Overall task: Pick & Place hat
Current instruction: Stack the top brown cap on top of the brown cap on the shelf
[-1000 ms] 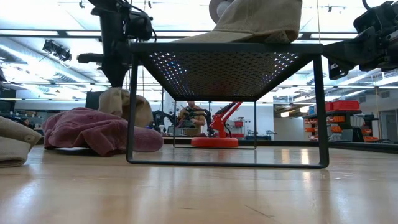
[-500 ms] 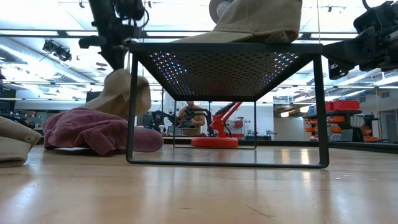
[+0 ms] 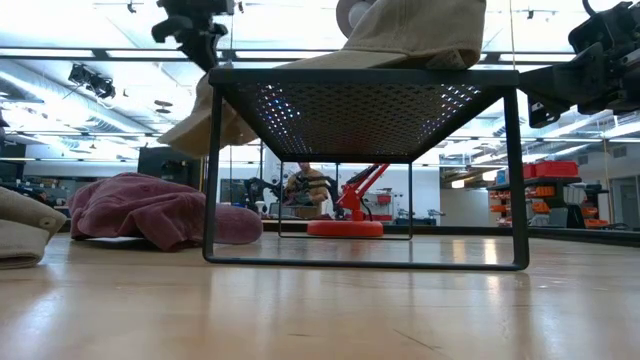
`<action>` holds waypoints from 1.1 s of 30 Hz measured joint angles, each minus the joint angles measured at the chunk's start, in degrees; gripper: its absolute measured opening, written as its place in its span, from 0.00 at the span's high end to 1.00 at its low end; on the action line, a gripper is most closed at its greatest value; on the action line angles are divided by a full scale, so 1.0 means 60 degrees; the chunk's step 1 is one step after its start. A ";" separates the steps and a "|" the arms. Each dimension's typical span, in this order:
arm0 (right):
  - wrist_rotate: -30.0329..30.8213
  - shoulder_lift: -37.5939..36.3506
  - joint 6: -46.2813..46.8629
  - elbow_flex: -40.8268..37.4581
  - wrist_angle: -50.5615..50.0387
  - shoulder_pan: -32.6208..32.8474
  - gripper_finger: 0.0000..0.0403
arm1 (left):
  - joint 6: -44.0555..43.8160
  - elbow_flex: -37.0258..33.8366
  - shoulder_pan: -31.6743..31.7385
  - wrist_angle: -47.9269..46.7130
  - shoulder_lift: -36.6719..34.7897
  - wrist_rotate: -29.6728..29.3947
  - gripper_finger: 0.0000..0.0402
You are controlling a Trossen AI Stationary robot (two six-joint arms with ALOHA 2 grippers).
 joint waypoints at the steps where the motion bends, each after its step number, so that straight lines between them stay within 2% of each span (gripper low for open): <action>1: 0.0004 0.0000 -0.0002 0.0000 0.0002 -0.0002 0.93 | -0.0060 0.0108 0.0000 -0.0008 0.0000 0.0017 0.99; 16: 0.0004 0.0000 0.0000 0.0000 -0.0001 0.0002 0.93 | -0.1281 0.1865 -0.0417 0.0018 0.0000 0.0452 0.99; 26: 0.0003 0.0000 0.0000 0.0000 -0.0001 0.0001 0.93 | -0.2048 0.2423 -0.0908 0.0024 0.0001 0.0450 0.99; 33: 0.0004 0.0000 0.0000 0.0000 -0.0002 0.0001 0.93 | -0.3643 0.2436 -0.1429 0.0312 0.0004 0.0453 0.99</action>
